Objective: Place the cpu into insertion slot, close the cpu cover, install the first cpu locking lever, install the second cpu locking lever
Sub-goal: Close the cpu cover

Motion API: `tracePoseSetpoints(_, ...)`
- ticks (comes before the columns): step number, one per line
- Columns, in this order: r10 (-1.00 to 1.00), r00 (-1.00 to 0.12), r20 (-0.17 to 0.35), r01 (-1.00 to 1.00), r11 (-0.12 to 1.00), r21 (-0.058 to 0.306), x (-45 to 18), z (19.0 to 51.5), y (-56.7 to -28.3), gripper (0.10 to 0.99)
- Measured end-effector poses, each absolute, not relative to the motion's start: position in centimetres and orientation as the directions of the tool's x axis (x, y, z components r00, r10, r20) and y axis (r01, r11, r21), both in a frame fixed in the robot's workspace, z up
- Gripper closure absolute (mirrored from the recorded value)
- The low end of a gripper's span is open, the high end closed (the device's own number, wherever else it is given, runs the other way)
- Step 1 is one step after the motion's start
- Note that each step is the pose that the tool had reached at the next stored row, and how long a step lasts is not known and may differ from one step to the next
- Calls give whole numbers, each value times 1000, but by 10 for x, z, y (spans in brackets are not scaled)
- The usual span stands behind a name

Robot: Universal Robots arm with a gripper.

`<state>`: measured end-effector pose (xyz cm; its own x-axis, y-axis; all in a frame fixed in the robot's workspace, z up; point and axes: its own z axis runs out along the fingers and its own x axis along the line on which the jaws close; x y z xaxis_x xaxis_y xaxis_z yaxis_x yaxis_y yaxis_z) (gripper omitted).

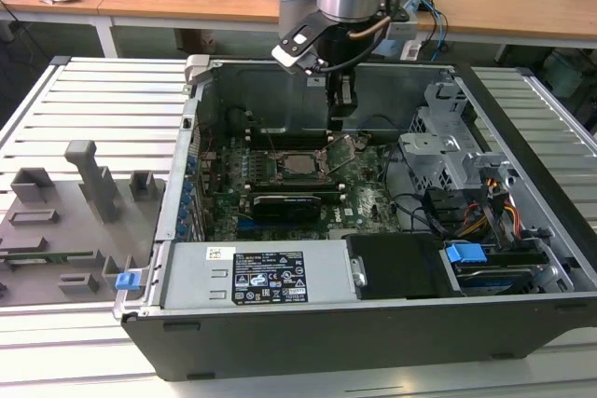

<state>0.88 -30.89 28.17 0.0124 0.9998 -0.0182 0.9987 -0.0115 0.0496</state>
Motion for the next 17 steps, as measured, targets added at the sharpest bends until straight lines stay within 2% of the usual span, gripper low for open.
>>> tracePoseSetpoints(17, 1000, 12, -20, 999, -11, 46, 36, 282, -309, 980)
